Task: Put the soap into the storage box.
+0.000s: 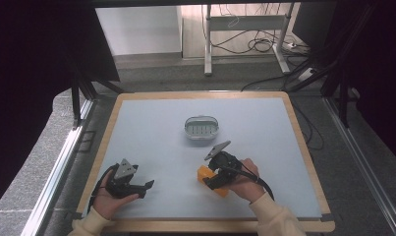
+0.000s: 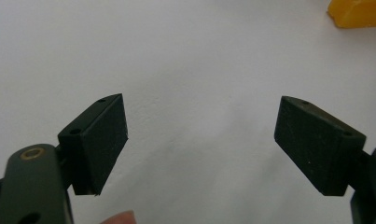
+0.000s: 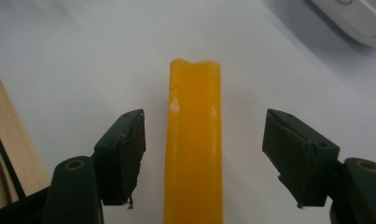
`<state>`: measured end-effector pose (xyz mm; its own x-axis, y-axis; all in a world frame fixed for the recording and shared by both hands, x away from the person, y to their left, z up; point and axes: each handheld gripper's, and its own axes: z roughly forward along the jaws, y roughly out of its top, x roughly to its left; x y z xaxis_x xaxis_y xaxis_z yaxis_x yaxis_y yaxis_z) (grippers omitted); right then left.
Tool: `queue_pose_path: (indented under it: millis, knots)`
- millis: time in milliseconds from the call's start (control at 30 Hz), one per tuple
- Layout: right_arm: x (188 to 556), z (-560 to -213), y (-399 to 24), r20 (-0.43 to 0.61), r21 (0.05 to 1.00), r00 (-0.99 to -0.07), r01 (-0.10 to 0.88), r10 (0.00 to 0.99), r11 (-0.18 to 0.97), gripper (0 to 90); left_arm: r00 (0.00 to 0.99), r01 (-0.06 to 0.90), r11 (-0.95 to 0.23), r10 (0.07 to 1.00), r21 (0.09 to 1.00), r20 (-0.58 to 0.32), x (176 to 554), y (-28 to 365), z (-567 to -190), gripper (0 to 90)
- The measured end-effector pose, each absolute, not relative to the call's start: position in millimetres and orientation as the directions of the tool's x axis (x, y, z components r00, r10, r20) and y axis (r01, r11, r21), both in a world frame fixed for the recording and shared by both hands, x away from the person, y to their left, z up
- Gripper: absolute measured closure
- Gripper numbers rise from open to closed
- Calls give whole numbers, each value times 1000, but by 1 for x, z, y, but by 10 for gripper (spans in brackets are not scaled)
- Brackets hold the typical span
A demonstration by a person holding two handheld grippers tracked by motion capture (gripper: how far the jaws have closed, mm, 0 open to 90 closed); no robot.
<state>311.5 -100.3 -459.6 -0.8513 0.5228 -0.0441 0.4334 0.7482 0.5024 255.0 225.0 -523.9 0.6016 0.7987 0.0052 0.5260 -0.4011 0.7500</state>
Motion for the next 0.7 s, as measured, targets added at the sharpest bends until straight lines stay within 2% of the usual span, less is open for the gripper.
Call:
queue_pose_path:
  millis: [200, 367, 500, 700]
  knots:
    - [312, -469, -97, -42, 462, -849, 450, 526, 764, 309, 602, 526, -402, 799, 750, 6, 256, 225, -524, 175]
    - [313, -479, -93, -56, 415, -852, 454, 521, 788, 350, 601, 528, -402, 799, 748, 5, 256, 225, -525, 175]
    - [314, -487, -90, -50, 368, -852, 469, 521, 803, 451, 601, 528, -401, 799, 748, 4, 256, 225, -525, 175]
    - [315, -491, -90, -38, 344, -853, 477, 520, 809, 582, 604, 528, -403, 797, 747, 3, 256, 224, -526, 175]
